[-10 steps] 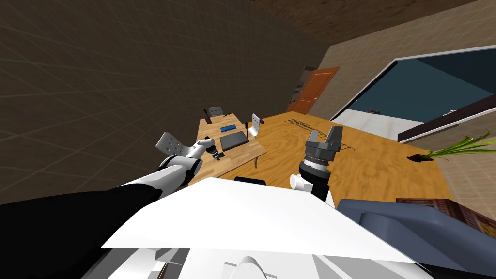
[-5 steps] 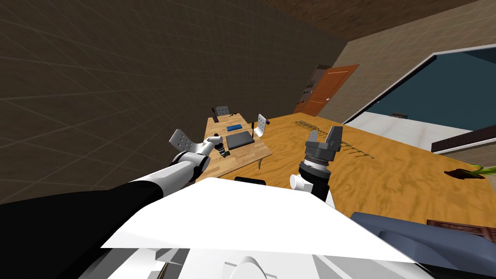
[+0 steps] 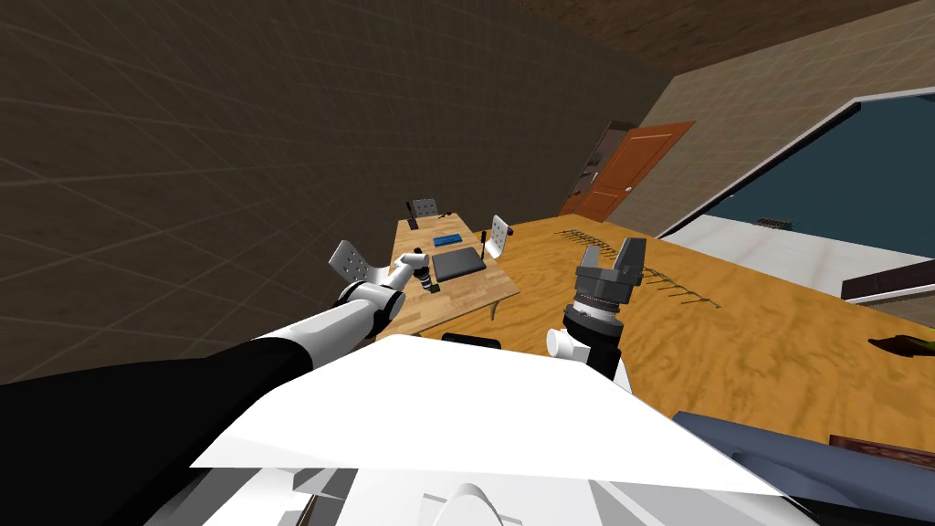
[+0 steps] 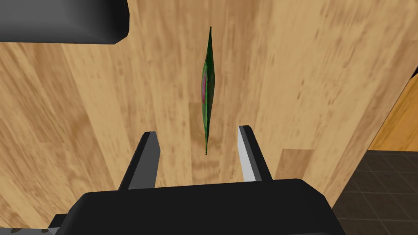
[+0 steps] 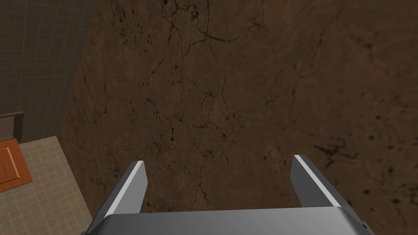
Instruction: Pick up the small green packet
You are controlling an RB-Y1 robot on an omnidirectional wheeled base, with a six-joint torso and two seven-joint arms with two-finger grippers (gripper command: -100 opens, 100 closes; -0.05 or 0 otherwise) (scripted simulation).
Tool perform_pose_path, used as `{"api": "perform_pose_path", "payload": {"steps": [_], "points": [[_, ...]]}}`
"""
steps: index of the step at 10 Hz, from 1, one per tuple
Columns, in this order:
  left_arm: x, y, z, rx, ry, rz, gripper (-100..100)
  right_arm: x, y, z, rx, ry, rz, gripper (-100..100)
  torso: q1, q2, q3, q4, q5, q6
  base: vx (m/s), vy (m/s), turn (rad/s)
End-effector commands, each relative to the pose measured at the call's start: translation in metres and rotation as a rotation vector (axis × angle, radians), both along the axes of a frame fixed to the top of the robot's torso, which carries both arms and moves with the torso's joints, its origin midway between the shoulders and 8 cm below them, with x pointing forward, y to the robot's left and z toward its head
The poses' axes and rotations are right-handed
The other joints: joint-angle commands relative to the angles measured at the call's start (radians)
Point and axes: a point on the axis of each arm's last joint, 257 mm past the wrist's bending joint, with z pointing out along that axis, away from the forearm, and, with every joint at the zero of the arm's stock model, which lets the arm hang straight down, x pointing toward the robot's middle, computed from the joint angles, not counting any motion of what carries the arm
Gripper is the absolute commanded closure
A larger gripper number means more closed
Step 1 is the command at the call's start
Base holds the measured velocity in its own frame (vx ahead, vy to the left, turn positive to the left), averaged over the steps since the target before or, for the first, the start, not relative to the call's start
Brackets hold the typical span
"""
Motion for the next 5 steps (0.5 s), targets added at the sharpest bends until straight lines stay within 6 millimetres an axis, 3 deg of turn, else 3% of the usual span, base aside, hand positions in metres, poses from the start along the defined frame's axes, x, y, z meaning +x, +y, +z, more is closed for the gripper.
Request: {"api": "perform_pose_path", "payload": {"steps": [1,4,5], "points": [[0.0000,0.0000,0.0000,0.000,0.000,0.000,100,0.0000,0.0000,0.0000,0.000,0.000,0.000,0,0.000,0.000,0.000,0.000,0.000,0.000,0.000,0.000,0.000],[-0.0001,-0.0006,0.0001,-0.001,0.001,-0.002,100,0.0000,0.0000,0.0000,0.000,0.000,0.000,0,0.001,-0.002,-0.002,-0.001,0.001,0.000,0.000,0.000,0.000],[-0.0001,-0.0006,0.0000,-0.001,0.001,-0.002,0,0.0000,0.0000,0.0000,0.000,0.000,0.000,0,0.001,-0.003,-0.002,-0.001,0.001,0.000,0.000,0.000,0.000]]}}
